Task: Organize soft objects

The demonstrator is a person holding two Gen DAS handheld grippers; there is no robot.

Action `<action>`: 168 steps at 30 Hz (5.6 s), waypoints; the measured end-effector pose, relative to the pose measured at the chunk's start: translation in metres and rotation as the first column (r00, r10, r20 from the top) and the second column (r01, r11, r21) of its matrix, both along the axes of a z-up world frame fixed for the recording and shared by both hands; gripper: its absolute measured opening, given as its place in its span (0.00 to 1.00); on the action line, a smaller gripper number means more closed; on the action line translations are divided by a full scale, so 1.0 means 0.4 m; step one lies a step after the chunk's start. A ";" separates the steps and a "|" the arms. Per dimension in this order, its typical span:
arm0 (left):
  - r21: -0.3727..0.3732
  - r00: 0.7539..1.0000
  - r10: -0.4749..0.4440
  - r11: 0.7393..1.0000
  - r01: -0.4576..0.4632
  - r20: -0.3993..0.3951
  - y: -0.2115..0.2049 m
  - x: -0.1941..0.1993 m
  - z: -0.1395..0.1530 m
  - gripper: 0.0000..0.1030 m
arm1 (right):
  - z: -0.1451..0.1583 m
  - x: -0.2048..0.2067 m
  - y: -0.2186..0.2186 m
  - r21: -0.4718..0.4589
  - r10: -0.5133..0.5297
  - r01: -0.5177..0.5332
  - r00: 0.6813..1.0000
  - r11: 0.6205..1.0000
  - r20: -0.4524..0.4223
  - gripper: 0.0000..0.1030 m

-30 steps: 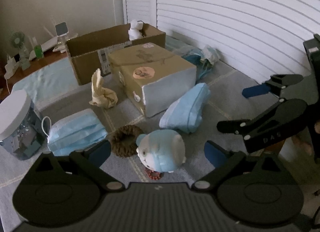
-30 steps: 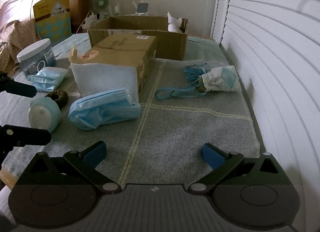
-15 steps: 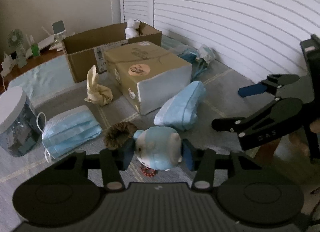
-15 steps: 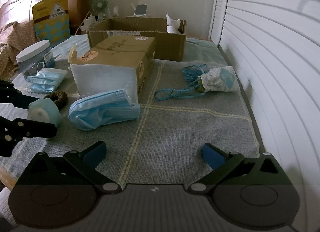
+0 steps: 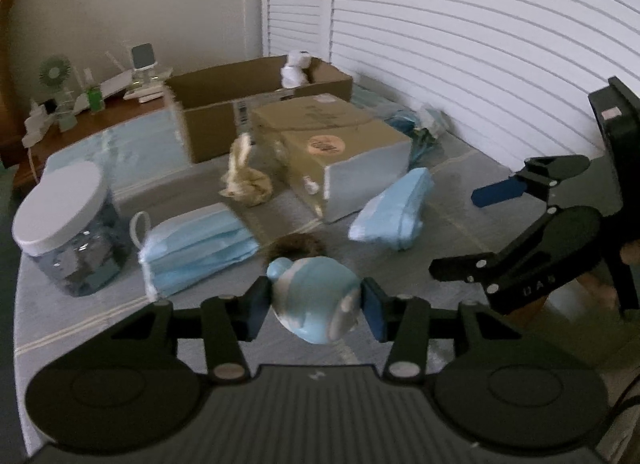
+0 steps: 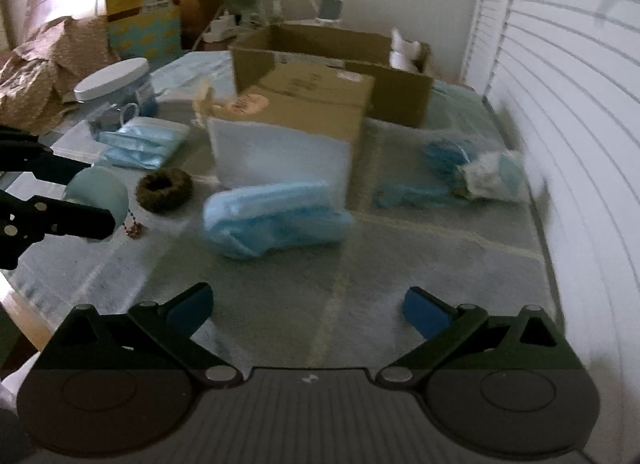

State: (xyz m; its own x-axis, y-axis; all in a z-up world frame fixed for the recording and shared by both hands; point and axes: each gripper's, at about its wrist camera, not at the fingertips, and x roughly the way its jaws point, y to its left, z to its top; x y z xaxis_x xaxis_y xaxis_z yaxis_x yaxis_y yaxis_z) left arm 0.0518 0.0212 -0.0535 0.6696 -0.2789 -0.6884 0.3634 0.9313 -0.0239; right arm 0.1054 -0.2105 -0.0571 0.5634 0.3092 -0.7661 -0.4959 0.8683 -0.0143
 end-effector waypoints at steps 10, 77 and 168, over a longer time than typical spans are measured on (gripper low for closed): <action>-0.010 0.999 0.031 0.999 -0.031 -0.008 0.053 0.002 -0.010 0.47 | -0.005 0.055 0.082 -0.035 0.045 -0.044 0.999 0.998 0.009 1.00; -0.009 0.998 0.034 0.999 -0.033 0.048 0.131 0.102 0.126 0.46 | 0.280 0.306 0.160 0.038 0.074 -0.086 0.969 0.996 0.235 0.75; 0.018 0.977 0.198 0.980 -0.200 0.081 0.051 0.188 0.159 0.98 | 0.202 0.071 -0.001 0.096 -0.116 0.106 0.987 0.990 0.110 1.00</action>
State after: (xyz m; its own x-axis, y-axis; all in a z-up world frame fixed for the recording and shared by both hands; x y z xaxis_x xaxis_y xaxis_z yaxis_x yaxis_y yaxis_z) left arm 0.1270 0.0416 0.0101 0.7623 -0.1168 -0.6366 0.1700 0.9852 0.0228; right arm 0.1340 -0.2110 0.0235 0.6807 0.3042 -0.6664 -0.3958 0.9182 0.0149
